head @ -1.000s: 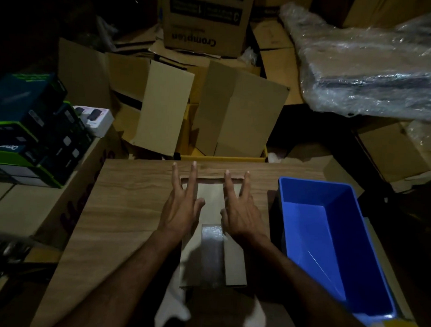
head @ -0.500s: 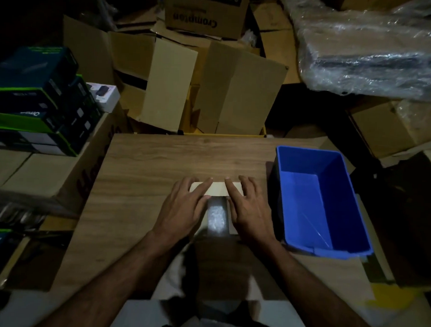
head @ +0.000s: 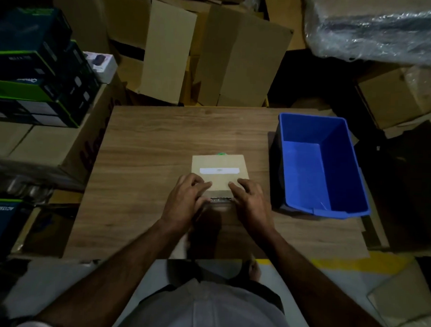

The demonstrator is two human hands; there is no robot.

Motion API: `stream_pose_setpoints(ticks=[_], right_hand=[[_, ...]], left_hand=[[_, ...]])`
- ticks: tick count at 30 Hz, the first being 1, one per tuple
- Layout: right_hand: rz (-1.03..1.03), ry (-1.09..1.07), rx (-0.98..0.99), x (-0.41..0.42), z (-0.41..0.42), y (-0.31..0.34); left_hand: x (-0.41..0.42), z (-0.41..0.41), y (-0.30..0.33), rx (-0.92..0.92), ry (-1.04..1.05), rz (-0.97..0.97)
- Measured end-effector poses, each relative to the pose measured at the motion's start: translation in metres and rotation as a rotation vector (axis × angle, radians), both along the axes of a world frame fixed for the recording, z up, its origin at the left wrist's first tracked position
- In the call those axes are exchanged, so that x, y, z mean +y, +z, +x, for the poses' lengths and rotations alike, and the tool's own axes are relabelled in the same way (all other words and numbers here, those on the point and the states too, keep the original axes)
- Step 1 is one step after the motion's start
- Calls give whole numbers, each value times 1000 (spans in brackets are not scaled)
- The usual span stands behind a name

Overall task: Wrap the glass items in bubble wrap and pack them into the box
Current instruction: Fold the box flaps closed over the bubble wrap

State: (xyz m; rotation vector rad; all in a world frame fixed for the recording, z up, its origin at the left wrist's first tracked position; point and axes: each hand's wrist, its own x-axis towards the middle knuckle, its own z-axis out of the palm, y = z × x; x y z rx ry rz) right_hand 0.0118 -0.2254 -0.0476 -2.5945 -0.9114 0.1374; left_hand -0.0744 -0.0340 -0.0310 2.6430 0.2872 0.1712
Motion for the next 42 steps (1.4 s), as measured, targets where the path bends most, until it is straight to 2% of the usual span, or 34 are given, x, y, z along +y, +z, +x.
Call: stream_pose_setpoints(ticks=[6,12,15,19,26,31,38,42], right_hand=[[-2,11,31,-6,3,-12],[47,-3,96,-9,2,-22],[-41,47,22,-11,0,-31],[-133,63,-31,-4,3,-42],[-122,52,81,19,29,-41],[-123,46,106,36,50,-41],[-142,40,97,39,53,-44],[-179,110,74,34,52,-39]], left_hand=[[6,-5,-16,-13,-9,-27],[7,-4,-33,-10,-41,62],[12,-10,-52,58,-102,211],[14,-14,-68,55,-187,218],[30,20,-60,172,-127,191],[42,43,-56,326,-148,202],[35,50,-45,314,-137,340],[14,47,-39,260,-22,356]])
